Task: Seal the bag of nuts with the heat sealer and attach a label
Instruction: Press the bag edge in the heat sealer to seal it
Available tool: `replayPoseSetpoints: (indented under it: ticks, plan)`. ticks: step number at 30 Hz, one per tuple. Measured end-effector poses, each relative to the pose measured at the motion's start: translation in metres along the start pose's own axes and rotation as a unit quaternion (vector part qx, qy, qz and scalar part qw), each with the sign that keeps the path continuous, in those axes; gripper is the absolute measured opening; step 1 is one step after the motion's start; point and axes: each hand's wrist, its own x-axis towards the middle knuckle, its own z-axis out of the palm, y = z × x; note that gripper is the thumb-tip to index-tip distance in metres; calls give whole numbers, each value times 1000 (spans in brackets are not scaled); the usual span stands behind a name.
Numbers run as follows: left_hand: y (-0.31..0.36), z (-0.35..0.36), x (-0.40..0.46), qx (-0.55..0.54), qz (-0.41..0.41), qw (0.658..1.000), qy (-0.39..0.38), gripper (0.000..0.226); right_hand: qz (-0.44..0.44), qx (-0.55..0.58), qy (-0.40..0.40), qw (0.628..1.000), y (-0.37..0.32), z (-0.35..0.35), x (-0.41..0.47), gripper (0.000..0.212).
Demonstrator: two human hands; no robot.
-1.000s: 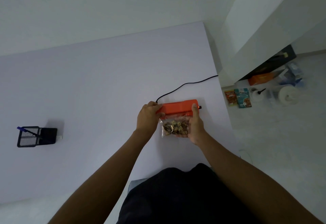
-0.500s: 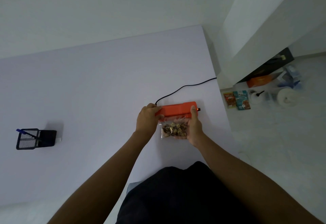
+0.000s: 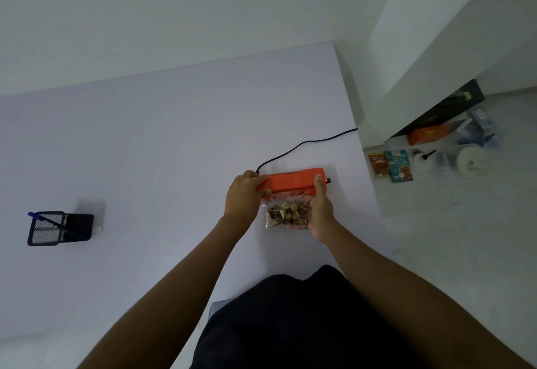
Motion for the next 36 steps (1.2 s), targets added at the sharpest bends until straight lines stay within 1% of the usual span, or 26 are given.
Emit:
replayPoseSetpoints:
  ticks: [6,12,16,17,19,20,23,24,25,28,30,33,34,36]
  plan:
    - [0,1,0,2,-1,1000,2,35,6,-1,-6,1000,1,-1,3,105]
    - [-1,3,0,3,-2,1000,4,35,1,22,-5,1000,2,-1,5,103]
    - [-1,3,0,2,0,1000,7,34,-8,53,-3,999,3,0,7,113]
    - [-1,3,1,1,0,1000,3,34,-11,57,-5,998,3,1,6,112]
    - [-2,2,2,5,3,1000,-9,36,-15,66,-8,998,4,1,3,100]
    - [-2,2,2,13,8,1000,-14,37,-16,65,-12,998,4,1,3,99]
    - [-2,3,1,46,27,998,-18,41,-18,35,-16,999,11,-1,2,113]
    - [-2,4,0,58,32,998,-16,44,-24,25,-21,999,13,-1,2,112]
    - [-1,4,-2,68,34,997,-10,44,-34,18,-28,999,15,-2,0,104]
    - [3,8,-7,82,27,996,17,38,-65,-15,-49,997,19,-5,-3,64]
    - [4,12,-12,77,16,997,22,38,-76,-44,-50,995,20,-7,-4,48]
    - [-1,14,-23,28,19,999,35,49,-90,-62,-47,993,21,-9,-3,33]
    - [-4,13,-27,0,17,999,47,49,-90,-64,-44,993,21,-9,-2,31]
    - [-10,11,-34,-68,24,994,84,39,-90,-63,-36,993,21,-7,-2,30]
